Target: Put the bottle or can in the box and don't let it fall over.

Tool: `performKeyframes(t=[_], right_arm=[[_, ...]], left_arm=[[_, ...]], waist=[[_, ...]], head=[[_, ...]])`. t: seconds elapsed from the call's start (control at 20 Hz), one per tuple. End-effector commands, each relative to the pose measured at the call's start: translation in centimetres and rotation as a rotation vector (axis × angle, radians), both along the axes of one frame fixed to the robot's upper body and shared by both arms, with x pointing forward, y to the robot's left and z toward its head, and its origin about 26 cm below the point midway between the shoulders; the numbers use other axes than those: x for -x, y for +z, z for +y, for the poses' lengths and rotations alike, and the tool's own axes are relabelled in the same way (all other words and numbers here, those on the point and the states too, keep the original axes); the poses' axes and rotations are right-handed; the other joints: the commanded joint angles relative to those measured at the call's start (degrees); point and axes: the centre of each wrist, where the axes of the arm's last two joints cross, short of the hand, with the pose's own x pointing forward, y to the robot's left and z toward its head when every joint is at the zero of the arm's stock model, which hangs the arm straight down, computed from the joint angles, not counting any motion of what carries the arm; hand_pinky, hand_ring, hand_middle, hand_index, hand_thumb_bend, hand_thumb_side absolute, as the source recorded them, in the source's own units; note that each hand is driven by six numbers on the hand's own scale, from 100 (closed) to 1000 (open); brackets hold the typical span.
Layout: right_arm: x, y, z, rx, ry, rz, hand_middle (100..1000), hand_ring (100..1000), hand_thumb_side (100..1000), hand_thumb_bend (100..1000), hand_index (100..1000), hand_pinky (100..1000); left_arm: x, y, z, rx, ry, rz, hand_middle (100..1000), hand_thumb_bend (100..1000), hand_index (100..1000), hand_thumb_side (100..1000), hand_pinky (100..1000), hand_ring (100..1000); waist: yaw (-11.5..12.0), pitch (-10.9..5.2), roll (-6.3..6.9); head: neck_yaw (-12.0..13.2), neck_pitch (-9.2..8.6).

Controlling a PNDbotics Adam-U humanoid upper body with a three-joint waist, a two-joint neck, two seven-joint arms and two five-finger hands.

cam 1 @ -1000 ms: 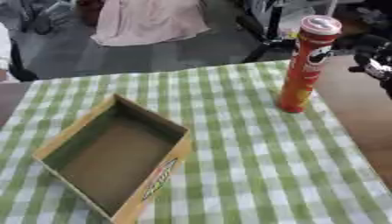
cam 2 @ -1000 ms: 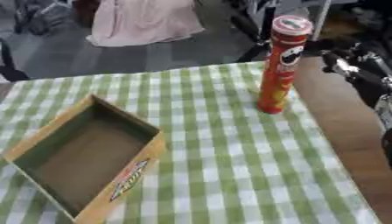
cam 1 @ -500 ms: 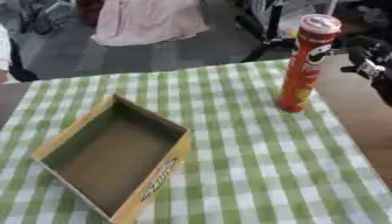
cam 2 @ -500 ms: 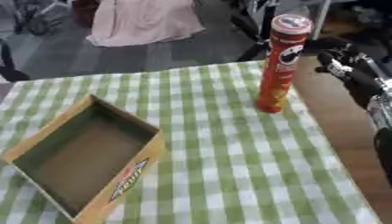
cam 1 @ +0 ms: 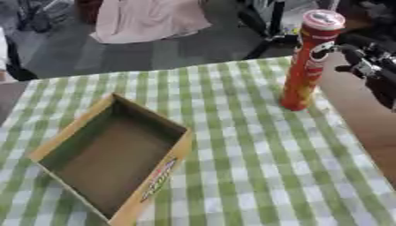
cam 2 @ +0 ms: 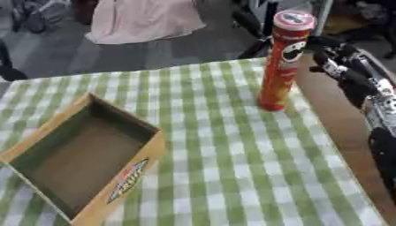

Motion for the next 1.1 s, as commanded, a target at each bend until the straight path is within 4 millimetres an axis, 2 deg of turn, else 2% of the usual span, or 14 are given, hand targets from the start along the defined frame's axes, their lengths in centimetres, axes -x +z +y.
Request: performKeyframes(t=[0.05, 0.3, 0.8, 1.1], right_arm=[[-0.15, 1.74, 0.01, 0.023, 0.018, -0.052, 1000, 1000, 439, 448, 951, 779], [-0.31, 1.88, 0.24, 0.034, 0.040, -0.074, 1000, 1000, 508, 450, 960, 793], [-0.59, 2.31, 0.48, 0.059, 0.018, -0.072, 1000, 1000, 507, 457, 948, 783], [-0.73, 2.68, 0.69, 0.065, 0.001, -0.084, 1000, 1000, 515, 462, 950, 788]], left_arm=[[-0.06, 0.64, 0.21, -0.013, -0.004, -0.016, 673, 136, 767, 860, 1000, 691], [-0.04, 0.56, 0.13, -0.009, -0.004, -0.015, 673, 136, 767, 861, 1000, 691], [-0.10, 0.52, -0.02, -0.006, -0.008, -0.015, 673, 136, 767, 861, 1000, 690], [-0.14, 0.53, -0.12, -0.005, -0.009, -0.016, 673, 136, 767, 862, 1000, 689]], waist=[[0.06, -0.53, -0.07], [0.17, -0.17, -0.01], [0.25, 0.14, -0.09], [0.28, 0.45, -0.04]], head=[[-0.04, -0.49], [-0.10, -0.54], [-0.14, -0.91], [-0.37, -1.70]])
